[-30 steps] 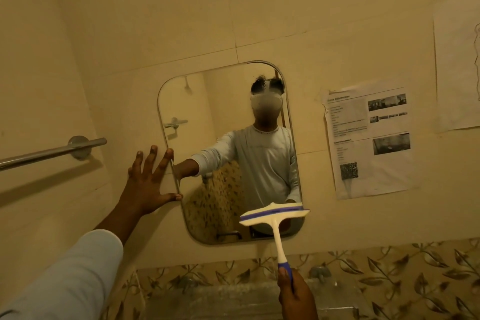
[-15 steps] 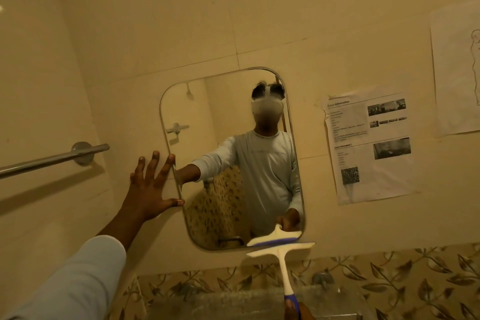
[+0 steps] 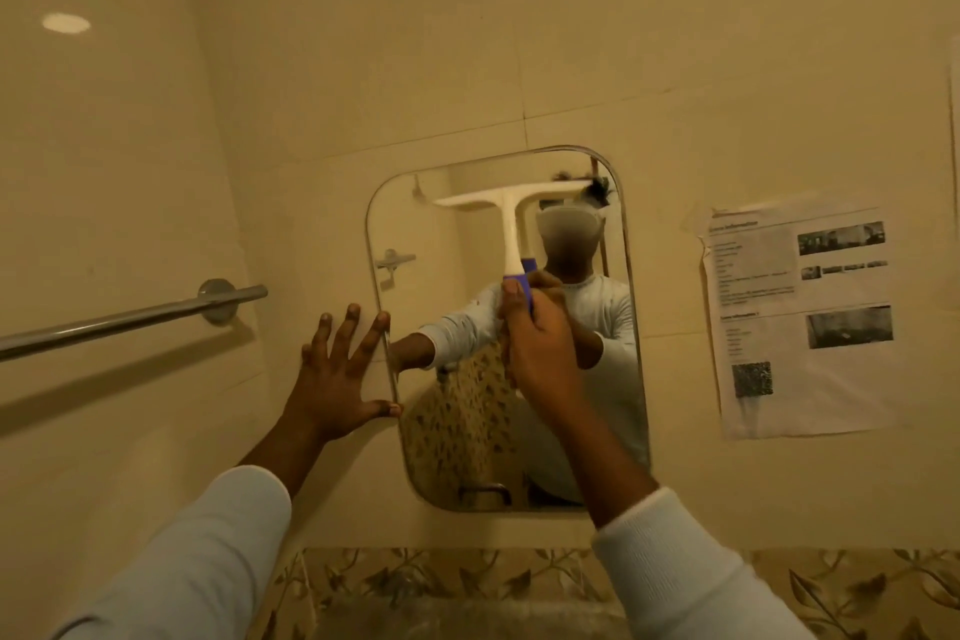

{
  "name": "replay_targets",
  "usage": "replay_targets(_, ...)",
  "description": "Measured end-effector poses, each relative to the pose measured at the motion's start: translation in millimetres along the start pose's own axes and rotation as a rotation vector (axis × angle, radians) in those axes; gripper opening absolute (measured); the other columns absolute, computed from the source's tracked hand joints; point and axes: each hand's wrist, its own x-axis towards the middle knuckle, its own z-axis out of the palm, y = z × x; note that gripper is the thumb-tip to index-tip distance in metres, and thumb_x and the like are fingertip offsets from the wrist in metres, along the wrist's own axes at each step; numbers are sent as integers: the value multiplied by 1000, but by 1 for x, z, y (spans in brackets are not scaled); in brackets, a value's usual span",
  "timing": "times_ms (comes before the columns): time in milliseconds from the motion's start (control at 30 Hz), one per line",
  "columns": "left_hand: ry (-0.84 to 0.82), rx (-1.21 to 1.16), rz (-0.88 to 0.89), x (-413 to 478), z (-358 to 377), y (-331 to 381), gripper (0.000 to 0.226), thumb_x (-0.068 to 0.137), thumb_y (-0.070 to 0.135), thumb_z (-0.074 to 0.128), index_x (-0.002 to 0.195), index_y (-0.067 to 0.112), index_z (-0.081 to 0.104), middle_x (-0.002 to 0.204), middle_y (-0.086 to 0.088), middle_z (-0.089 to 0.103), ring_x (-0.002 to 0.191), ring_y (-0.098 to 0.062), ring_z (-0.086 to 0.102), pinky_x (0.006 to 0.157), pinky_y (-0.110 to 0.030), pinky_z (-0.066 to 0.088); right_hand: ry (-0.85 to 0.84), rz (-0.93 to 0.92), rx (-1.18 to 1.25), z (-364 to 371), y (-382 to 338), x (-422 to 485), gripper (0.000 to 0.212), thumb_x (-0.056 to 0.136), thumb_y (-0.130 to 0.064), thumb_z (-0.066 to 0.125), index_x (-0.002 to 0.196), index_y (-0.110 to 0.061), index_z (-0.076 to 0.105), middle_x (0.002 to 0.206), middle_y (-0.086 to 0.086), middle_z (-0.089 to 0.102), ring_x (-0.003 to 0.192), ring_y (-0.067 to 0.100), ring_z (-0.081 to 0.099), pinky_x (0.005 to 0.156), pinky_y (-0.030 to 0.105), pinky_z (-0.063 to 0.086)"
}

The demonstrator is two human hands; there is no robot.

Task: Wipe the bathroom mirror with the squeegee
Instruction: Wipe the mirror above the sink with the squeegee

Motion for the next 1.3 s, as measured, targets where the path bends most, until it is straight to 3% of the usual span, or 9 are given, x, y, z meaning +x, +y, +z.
replay_targets(200,-25,-5,-17,2,0,0,136,62,93,61,157,46,-25,166,5,-34,156,-40,-19,121,-70,14,40,-54,-65,23,5,52,32,103,-49,51,92,-21,61,70,-6,61,58,7,57,57,26,48)
replay_targets(300,-26,2,-22,1,0,0,135,62,94,59,156,46,-25,166,6,-34,156,-40,-19,121,-70,13,65,-59,-121,22,23,53,34,104,-47,51,94,-16,61,80,5,65,66,13,59,64,31,51)
replay_targets(467,-20,-3,-17,2,1,0,134,62,93,60,156,47,-25,168,5,-31,156,-40,-18,121,-70,14,63,-16,-174,15,48,33,33,103,-51,50,92,-21,60,76,-4,61,59,-4,61,53,10,47)
replay_targets(567,-9,-20,-4,1,2,0,132,61,95,55,157,47,-23,168,5,-30,156,-40,-18,121,-71,14,48,38,-167,9,61,19,34,105,-45,50,98,-14,63,72,-9,60,55,-8,60,50,6,44)
replay_targets(700,-2,-21,10,0,1,0,130,60,98,47,156,48,-25,169,2,-27,156,-41,-17,121,-70,13,24,18,-140,3,81,-9,28,104,-44,50,95,-20,62,63,-18,62,53,-2,57,50,11,46)
replay_targets(867,-17,13,-9,3,1,0,136,63,92,62,154,47,-29,167,1,-32,155,-41,-20,121,-70,14,36,26,-124,-2,99,-32,36,95,-60,48,98,-29,65,80,-7,69,68,6,65,60,16,54)
replay_targets(1000,-7,10,-10,3,3,0,136,61,94,59,156,46,-26,167,3,-34,156,-40,-18,121,-70,15,49,88,-115,-8,118,-49,36,93,-59,51,99,-27,66,88,5,70,84,23,69,76,40,60)
replay_targets(1100,1,7,-7,3,3,-1,134,58,99,48,157,45,-24,168,2,-31,156,-41,-17,121,-69,16,39,110,-114,-14,132,-68,31,94,-56,50,102,-29,66,91,4,72,87,21,70,79,44,61)
replay_targets(1300,4,26,-1,2,3,-1,132,57,101,41,157,45,-24,170,-1,-25,156,-43,-13,121,-69,18,58,194,-121,-22,153,-107,40,92,-57,50,107,-24,67,71,2,64,62,8,58,56,23,48)
